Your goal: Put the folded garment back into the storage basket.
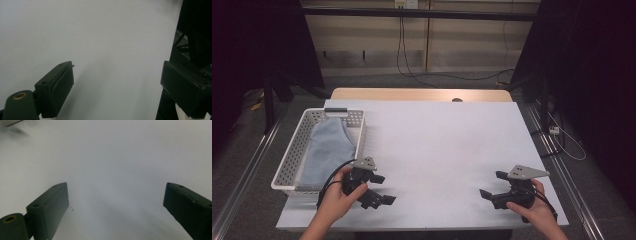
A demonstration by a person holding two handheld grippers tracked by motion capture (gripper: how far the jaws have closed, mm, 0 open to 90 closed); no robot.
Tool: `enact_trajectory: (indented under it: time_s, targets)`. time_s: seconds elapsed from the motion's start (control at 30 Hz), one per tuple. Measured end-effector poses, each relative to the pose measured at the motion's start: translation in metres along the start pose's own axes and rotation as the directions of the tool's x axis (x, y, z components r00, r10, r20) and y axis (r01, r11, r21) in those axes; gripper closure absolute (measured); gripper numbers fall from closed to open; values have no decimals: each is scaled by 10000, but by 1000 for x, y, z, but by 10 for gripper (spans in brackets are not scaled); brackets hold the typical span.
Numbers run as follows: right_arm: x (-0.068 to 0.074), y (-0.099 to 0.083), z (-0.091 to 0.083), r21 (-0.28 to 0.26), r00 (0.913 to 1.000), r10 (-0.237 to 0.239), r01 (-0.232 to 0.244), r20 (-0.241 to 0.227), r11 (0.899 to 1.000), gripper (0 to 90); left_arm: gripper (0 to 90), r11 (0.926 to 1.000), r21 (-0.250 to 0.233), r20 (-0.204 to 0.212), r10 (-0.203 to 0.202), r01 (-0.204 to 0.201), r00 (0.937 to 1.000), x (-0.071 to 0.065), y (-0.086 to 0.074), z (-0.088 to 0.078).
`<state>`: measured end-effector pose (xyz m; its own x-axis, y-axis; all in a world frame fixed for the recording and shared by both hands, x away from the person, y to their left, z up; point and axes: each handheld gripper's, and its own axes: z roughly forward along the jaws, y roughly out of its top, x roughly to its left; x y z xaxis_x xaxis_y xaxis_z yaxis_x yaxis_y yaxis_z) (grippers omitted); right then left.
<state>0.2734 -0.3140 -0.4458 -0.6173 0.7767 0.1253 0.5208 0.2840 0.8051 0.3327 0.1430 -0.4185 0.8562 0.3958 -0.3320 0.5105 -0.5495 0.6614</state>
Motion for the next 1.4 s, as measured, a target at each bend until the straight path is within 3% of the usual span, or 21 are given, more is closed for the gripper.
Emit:
enact_trajectory:
  time_s: [1.4]
  targets:
    - [-2, -8, -5, 6, 10000, 38, -38, -54, 10000, 64, 112, 9997, 239, 199, -14, 9, 9998, -1, -7, 8]
